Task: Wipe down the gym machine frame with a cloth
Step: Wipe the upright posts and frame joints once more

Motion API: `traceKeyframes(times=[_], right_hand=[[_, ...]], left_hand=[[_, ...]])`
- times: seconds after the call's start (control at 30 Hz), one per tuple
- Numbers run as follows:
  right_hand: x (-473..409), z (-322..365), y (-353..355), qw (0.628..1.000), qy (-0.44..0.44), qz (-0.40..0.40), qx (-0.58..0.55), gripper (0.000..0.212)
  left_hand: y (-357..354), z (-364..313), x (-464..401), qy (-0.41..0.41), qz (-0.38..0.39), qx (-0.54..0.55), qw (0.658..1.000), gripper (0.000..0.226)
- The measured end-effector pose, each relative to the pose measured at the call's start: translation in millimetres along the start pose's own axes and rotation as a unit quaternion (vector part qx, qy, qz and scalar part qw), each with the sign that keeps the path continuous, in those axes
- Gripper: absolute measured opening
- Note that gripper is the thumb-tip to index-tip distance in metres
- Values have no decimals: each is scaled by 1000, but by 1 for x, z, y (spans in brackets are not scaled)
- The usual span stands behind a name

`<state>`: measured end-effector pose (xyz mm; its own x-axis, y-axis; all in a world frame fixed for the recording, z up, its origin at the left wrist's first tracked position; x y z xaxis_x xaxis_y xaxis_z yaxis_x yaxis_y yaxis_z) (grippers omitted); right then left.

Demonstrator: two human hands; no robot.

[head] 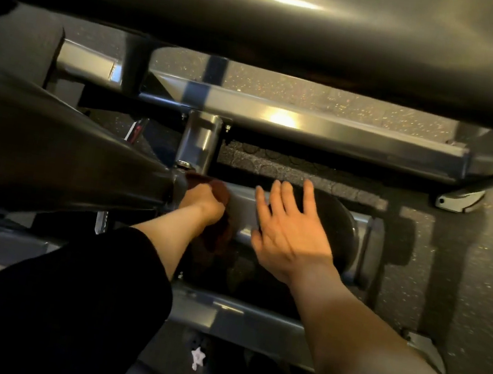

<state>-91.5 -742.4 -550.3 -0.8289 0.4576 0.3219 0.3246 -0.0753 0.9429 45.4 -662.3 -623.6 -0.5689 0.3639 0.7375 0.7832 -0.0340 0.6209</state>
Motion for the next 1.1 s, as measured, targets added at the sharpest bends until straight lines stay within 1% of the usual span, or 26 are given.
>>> traceKeyframes(times=[0.07,0.1,0.17,0.2,0.23,0.27,0.3,0.33,0.4,0.43,0.47,0.5,0.53,0.57,0.6,0.67,0.73,0.8,0.83,0.9,0.97,1.0,1.07,1.1], right_hand=[[4,-1,8,998,6,1,-57,80],[5,-4,17,996,5,-8,-94,84],[8,-12,32,979,-10,-24,-203,85],[9,-18,39,954,-26,-4,-299,80],[13,-23,44,911,-51,32,-409,74],[18,-27,48,857,-82,73,-504,68],[27,-30,55,807,-108,97,-572,61],[41,-35,66,767,-125,92,-623,56],[64,-45,90,698,-150,60,-697,51],[78,-49,104,676,-157,53,-718,51],[92,-52,118,663,-159,49,-730,51],[108,-53,133,661,-154,40,-733,49],[116,-58,140,662,-153,30,-733,47],[129,-57,152,664,-144,20,-734,44],[140,-55,162,668,-135,13,-732,42],[158,-41,182,680,-118,1,-724,40],[170,-18,199,682,-109,-8,-723,41],[176,8,214,692,-88,-23,-716,42],[179,26,225,703,-64,-26,-708,43],[182,60,238,731,-23,-21,-681,45],[186,93,243,756,16,-4,-655,49],[188,108,242,764,29,12,-644,49],[190,124,234,766,30,35,-641,45],[189,125,230,766,16,33,-641,40]], left_hand=[[8,-31,21,-50,-22,137,989,20],[11,-44,34,-69,-22,213,974,14],[13,-64,64,-65,8,332,941,15],[15,-70,79,-58,22,360,931,16],[16,-74,93,-54,30,361,930,19],[19,-78,108,-56,39,339,938,26],[22,-83,125,-65,51,303,949,29],[25,-89,149,-80,61,274,956,29],[36,-102,184,-126,66,281,949,22],[44,-106,203,-151,61,300,940,15],[53,-108,226,-175,61,313,932,9],[61,-107,251,-202,59,320,924,8],[68,-106,262,-231,51,310,921,12],[79,-97,279,-258,15,289,922,17],[92,-85,295,-281,-43,256,924,21],[117,-52,328,-286,-180,192,921,24],[127,-27,361,-291,-289,104,906,26],[120,-25,391,-332,-344,12,878,27],[119,-23,408,-345,-373,-5,861,26],[122,-10,431,-325,-425,25,844,18],[127,11,447,-301,-461,60,833,16],[127,20,455,-302,-477,52,824,17],[124,39,466,-277,-515,8,811,17],[124,52,468,-243,-527,8,815,20]])
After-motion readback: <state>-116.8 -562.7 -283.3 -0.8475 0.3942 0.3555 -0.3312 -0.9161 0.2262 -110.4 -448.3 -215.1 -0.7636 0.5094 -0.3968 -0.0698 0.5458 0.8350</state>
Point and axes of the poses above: each hand's wrist, its own x-axis away from the middle knuckle, its own y-axis out of the back of the hand, z = x × y, the point moved 8 cm from there along -x, towards the middle knuckle, and after that the axes turned 7 degrees about -y, right-handed, at the moved point
